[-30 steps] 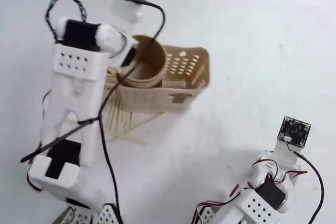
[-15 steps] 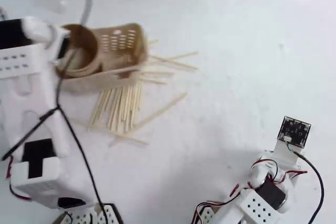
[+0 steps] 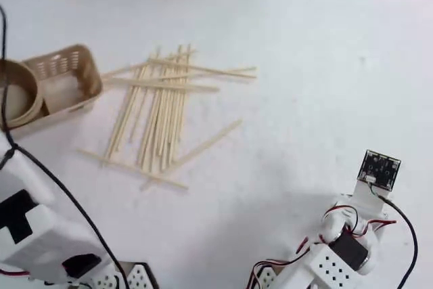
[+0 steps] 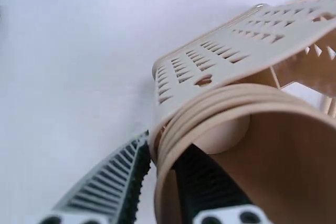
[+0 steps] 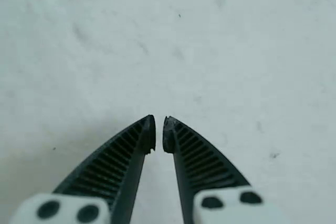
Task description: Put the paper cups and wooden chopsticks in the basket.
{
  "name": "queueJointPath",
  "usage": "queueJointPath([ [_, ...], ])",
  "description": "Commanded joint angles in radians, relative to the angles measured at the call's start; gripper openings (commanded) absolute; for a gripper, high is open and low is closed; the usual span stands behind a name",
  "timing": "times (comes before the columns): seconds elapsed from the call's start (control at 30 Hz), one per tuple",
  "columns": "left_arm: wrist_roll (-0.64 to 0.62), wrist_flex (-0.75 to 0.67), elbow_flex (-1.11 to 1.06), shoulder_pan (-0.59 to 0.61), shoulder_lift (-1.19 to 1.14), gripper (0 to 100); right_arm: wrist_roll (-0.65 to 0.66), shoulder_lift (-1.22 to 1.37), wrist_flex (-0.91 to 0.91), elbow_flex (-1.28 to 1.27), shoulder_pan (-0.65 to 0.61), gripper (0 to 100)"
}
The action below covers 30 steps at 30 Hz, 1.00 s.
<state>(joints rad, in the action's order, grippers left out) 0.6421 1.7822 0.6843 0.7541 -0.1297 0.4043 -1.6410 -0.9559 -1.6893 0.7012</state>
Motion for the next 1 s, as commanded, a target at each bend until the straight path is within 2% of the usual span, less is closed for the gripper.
queueJointPath([
  [0.0,0.012,0.008,0.041,0.067,0.010,2,-0.008,-0.004,0.015,-0.006,0.004,4.5],
  [0.17,0.002,0.009,-0.100,0.130,0.018,2,-0.008,-0.004,0.015,-0.006,0.004,4.5],
  [0.33,-0.133,0.009,-0.301,0.159,0.104,2,-0.008,-0.004,0.016,-0.006,0.004,4.6],
  [0.57,-0.281,0.009,-0.379,0.096,0.360,2,-0.008,-0.004,0.015,-0.006,0.004,4.5],
  [0.77,-0.394,0.011,-0.399,0.042,0.387,2,-0.008,-0.004,0.013,-0.006,0.004,4.5],
  [0.97,-0.516,0.011,-0.485,0.041,0.390,2,-0.008,-0.004,0.015,-0.006,0.004,4.6],
])
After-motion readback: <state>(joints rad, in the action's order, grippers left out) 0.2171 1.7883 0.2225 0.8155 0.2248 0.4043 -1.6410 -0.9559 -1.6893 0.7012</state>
